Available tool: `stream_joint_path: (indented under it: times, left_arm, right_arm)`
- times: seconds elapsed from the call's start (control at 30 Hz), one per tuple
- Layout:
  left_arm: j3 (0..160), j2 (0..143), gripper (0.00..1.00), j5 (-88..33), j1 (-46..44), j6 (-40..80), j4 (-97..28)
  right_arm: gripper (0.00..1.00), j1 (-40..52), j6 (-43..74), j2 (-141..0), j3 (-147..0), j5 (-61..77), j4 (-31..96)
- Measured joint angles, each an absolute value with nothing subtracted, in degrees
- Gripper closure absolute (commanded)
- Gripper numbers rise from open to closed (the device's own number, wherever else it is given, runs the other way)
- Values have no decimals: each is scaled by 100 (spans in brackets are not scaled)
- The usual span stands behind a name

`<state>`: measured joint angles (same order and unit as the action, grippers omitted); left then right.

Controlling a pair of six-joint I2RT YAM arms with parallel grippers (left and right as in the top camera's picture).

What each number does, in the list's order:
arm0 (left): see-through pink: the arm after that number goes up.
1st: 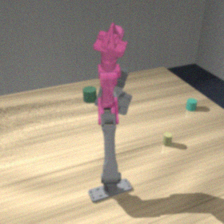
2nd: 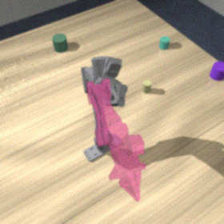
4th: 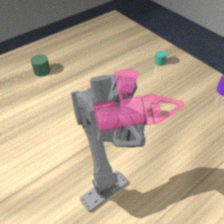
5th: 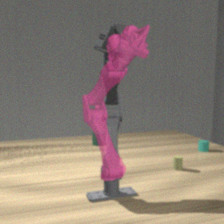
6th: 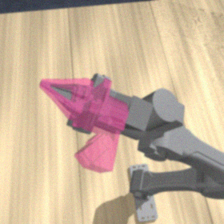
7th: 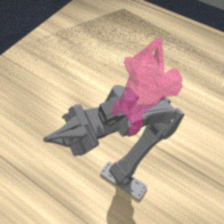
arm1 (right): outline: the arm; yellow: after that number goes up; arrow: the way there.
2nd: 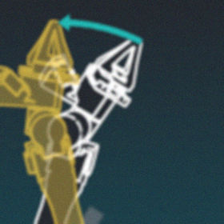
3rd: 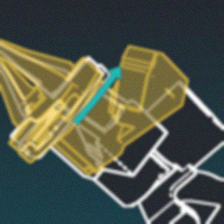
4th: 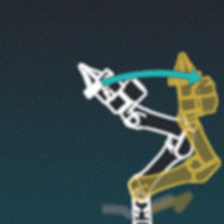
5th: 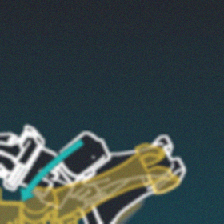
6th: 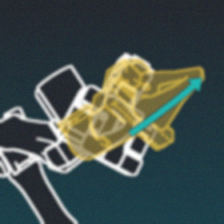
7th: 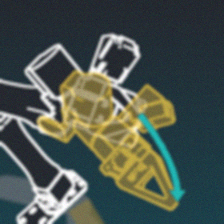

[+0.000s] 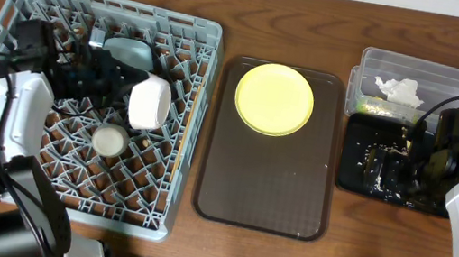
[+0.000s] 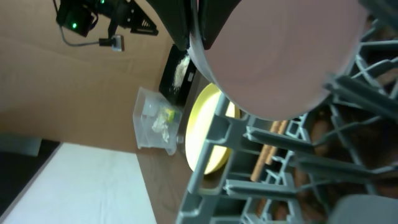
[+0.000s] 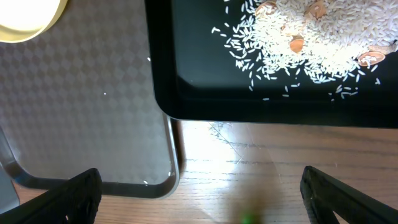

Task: Sort waste into correct bins and load items into the dishwasher
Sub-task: 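Carry the pink bowl into the rack and set it down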

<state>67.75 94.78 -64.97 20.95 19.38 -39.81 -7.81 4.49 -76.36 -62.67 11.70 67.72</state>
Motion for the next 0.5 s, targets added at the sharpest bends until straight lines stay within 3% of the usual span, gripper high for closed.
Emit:
stream_joint_path:
  times: [0.07,0.13,0.27,0.5]
  left_arm:
    - [6775,9496,84,-6427,2141,1959,-3981]
    - [6775,9496,55,-6219,2198,1984,-3962]
    - [6772,9500,34,-5806,2320,1935,-3933]
    - [6772,9500,29,-5537,2342,1990,-3570]
  right_arm:
    - [1,-781,449,-7636,-6267,1170,6772]
    - [1,-781,451,-7636,-6267,1170,6772]
    - [1,-781,449,-7636,-6267,1170,6772]
    - [1,-781,449,-7636,-6267,1170,6772]
